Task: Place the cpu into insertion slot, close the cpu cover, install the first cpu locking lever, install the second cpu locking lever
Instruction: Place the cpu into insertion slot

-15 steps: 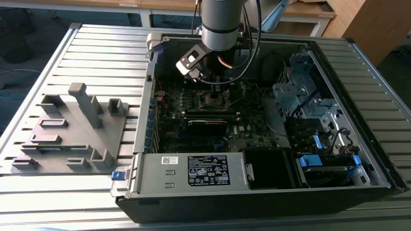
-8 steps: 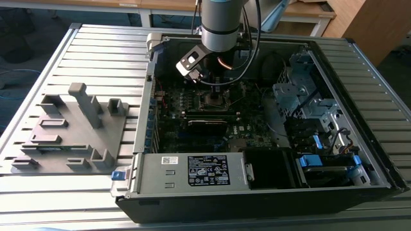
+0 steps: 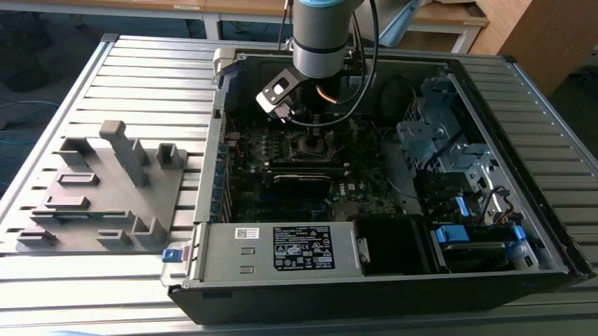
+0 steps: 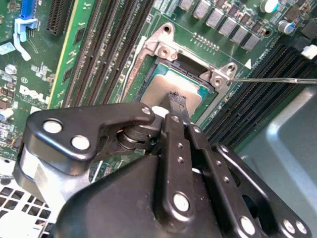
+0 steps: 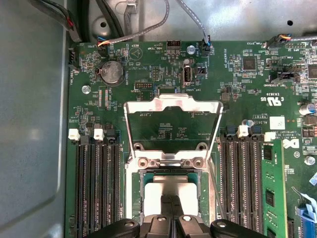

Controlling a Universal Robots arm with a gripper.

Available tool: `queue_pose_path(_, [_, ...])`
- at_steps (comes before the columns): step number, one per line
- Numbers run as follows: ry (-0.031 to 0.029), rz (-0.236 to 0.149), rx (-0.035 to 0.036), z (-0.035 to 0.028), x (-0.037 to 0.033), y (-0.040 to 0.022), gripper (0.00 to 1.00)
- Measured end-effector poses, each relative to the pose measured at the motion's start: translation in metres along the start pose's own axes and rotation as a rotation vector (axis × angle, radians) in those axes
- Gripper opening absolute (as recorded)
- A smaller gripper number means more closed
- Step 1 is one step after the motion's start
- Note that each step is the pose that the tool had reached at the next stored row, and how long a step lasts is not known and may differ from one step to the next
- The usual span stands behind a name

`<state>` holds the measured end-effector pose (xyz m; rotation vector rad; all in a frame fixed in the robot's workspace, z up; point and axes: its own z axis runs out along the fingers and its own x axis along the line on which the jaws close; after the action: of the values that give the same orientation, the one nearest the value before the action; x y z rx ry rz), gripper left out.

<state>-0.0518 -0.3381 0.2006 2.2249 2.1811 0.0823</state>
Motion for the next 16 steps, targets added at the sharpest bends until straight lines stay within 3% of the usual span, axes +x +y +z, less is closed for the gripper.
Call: queue_pose_path(16, [-0.0007,0.0,0.0004,0.0025,-0.0002,-0.0002,0.11])
